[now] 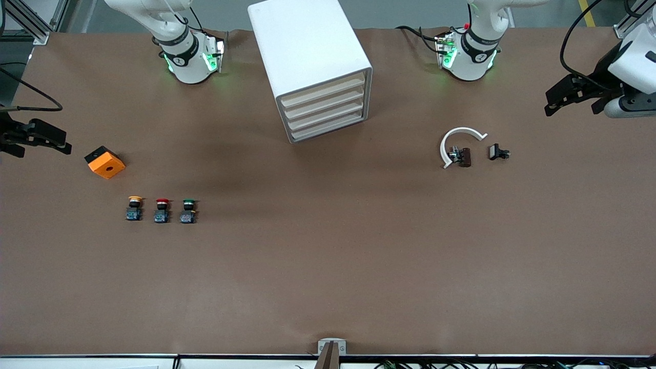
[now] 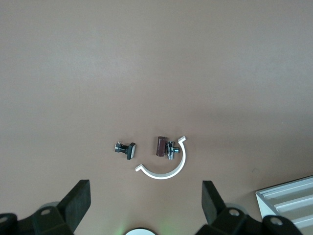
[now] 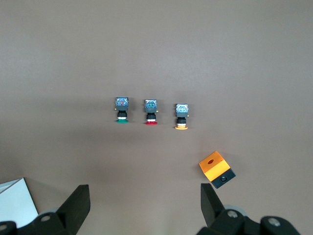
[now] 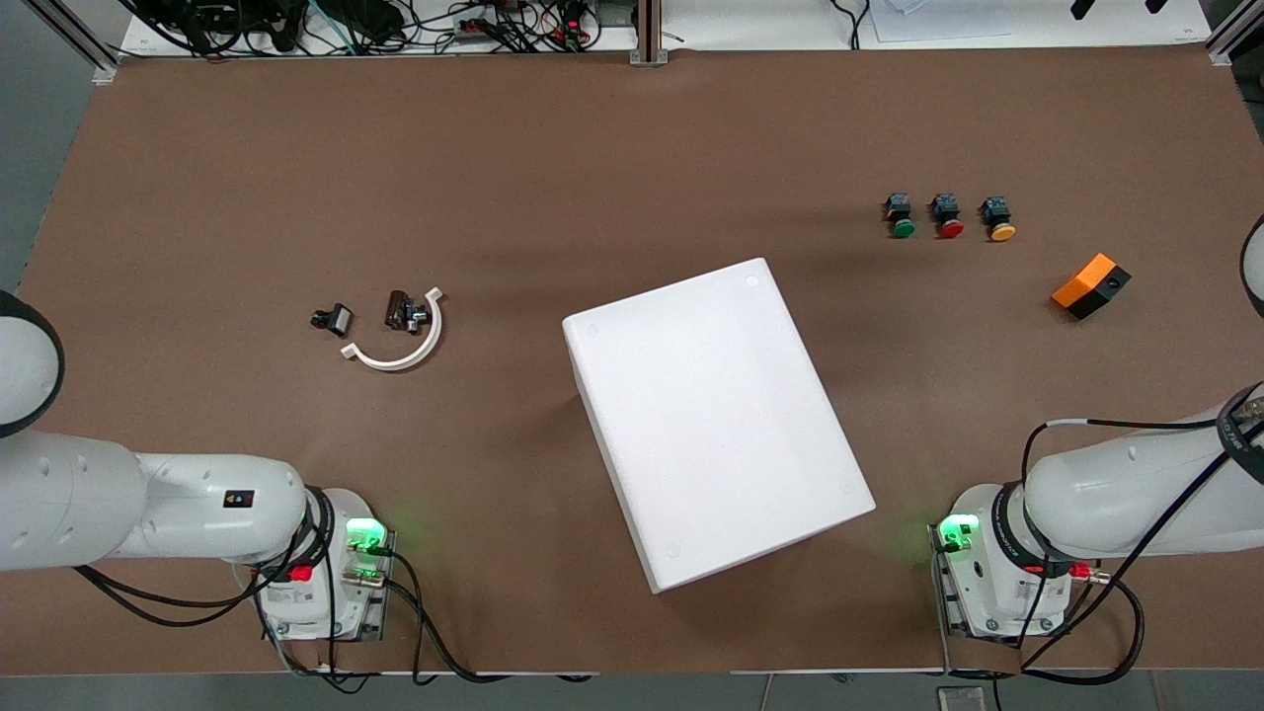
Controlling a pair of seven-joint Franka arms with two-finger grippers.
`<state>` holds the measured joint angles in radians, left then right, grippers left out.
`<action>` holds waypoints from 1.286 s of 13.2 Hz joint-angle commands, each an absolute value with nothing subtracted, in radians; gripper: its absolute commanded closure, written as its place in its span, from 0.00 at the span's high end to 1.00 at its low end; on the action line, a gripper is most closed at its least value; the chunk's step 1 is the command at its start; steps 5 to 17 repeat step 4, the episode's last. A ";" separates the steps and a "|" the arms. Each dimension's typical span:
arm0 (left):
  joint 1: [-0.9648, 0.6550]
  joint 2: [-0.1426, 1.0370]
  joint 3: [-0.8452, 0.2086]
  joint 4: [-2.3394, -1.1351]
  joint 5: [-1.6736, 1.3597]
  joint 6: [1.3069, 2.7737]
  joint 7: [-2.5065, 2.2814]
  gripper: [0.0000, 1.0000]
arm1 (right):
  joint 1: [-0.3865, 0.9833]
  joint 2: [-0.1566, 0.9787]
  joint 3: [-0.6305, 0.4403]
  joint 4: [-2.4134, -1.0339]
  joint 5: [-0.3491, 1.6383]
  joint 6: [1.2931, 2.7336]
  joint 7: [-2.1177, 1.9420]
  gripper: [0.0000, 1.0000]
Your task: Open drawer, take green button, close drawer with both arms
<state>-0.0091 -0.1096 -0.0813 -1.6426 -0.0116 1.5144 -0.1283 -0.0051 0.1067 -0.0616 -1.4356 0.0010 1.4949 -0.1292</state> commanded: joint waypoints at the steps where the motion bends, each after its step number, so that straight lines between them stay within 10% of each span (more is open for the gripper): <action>1: 0.011 -0.101 -0.110 -1.615 -0.023 1.503 -0.165 1.00 | -0.002 0.098 -0.063 -1.440 -0.006 1.496 -0.118 1.00; 17: 0.009 -0.100 -0.110 -1.614 -0.012 1.502 -0.192 1.00 | -0.002 0.098 -0.063 -1.440 -0.006 1.497 -0.117 1.00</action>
